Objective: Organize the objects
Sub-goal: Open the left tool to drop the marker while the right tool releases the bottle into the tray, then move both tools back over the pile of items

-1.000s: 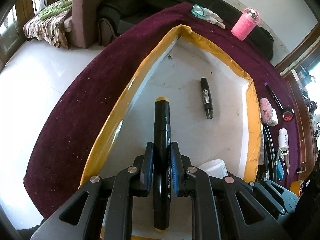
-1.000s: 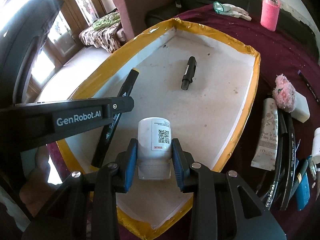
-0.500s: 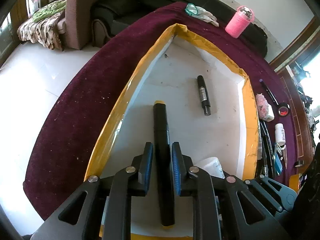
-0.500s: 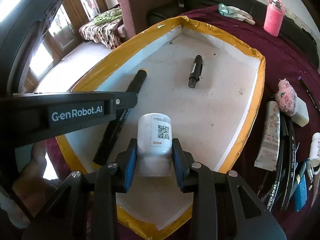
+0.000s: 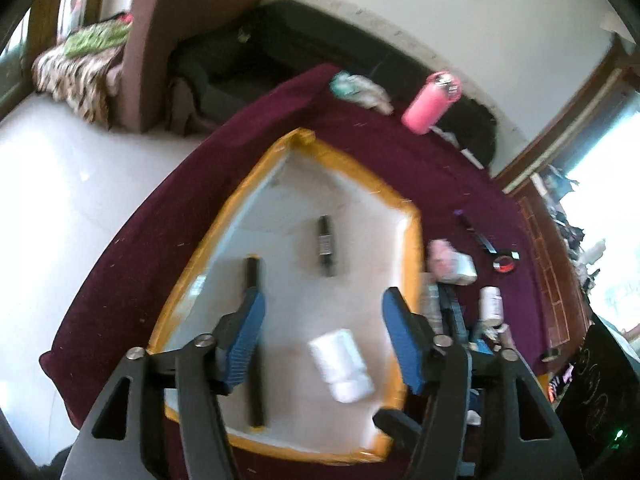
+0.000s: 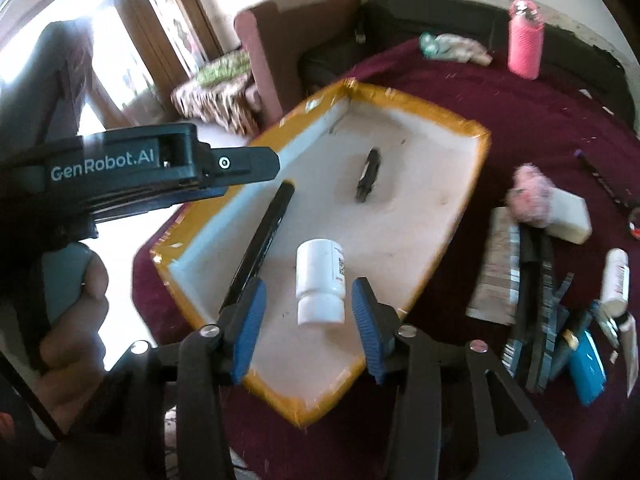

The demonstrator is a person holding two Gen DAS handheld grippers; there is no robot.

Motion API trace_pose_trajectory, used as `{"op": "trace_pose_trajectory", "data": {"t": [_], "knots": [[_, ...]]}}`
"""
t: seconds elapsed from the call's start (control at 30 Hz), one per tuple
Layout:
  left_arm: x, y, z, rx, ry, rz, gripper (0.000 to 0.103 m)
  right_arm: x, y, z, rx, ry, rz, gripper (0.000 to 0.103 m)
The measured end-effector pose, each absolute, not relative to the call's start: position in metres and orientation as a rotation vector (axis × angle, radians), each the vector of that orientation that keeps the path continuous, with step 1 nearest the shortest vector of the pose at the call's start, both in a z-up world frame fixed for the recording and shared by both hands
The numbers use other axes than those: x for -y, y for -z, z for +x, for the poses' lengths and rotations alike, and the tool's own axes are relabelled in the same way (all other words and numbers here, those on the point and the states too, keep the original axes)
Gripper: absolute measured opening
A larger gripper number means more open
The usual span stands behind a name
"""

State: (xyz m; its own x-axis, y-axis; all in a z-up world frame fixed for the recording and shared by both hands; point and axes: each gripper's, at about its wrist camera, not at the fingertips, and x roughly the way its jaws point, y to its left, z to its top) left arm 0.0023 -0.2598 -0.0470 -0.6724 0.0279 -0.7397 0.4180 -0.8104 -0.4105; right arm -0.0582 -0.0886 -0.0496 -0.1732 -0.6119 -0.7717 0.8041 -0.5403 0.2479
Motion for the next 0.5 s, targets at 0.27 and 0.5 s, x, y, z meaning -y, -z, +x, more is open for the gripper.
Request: {"op": "trace_pose_trajectory", "data": {"t": [0.27,0.5], "knots": [[0.167,0.020,-0.002,-0.711,2.726,1.183,0.067,-0.008,0.016,-0.032,-0.150,1.934,0.965,0.073],[0.108,0.019,0.000,-0.677,2.804,1.164,0.067,-0.076,0.023,-0.031,-0.069,2.037,0.947,0.076]]}}
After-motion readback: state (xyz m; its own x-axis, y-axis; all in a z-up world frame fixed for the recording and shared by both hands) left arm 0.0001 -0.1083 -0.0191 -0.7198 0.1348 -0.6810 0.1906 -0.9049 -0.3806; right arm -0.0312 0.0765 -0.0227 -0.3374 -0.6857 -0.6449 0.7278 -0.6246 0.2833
